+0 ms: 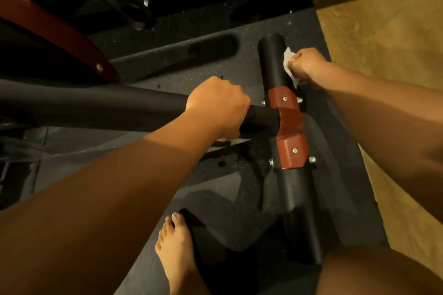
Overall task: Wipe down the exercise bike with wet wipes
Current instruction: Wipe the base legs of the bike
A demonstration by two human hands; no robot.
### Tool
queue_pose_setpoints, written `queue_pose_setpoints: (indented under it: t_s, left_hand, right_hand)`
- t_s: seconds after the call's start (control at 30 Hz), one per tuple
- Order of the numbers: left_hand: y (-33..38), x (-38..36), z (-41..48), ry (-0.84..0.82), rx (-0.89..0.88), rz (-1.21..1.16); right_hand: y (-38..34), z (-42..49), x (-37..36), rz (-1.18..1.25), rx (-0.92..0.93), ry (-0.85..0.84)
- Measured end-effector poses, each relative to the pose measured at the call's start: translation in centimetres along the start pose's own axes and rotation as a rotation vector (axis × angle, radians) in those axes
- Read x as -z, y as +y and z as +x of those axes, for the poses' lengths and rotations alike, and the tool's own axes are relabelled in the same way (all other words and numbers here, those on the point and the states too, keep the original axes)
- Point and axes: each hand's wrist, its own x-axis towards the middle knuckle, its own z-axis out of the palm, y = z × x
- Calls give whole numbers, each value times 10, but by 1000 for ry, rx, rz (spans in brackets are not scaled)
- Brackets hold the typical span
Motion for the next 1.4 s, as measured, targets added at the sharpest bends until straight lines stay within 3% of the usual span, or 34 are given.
queue_pose_setpoints:
  t_s: [0.2,0.33,0.4,0.5,0.53,0.6,0.67,0.8,1.0,1.2,1.27,1.33,1.4]
  left_hand:
    - [2,5,-4,-25,16,-11]
    - [2,6,-11,4,20,12]
    - [4,2,-19,48,63,-49]
    - [17,-16,-47,207,131,-220]
    - [22,-23,-66,239,129,-218]
    - [28,-41,-119,243,90,-177]
    - [25,-68,-183,226,136,-182]
    - [12,-116,-314,-172,522,-168]
    - [-2,-144,-408,-471,847,-147]
    - [-12,-165,-453,-542,1037,-129]
    - [-19,-166,-475,-595,1056,-127]
    - [-36,-166,-488,-538,1091,-124]
    - [-47,-167,-487,-420,1178,-271]
  right_hand:
    - [71,-70,0,202,149,-57]
    - [124,-162,-17,8,264,-35]
    - [148,-226,-22,-64,392,-200]
    - [161,-273,-28,-186,401,-593]
    - [157,-272,-30,-323,472,-595]
    - [140,-251,-42,-625,687,-313]
    - [114,-229,-53,-690,800,-50]
    - [92,-219,-70,-972,843,-126]
    - [93,-221,-76,-1140,859,-23]
    - [81,-237,-43,-1291,1046,-247]
    - [41,-208,-17,-1375,1130,-136]
    - [-11,-171,17,-1465,1162,-3]
    - [-82,-182,43,-1276,1187,42]
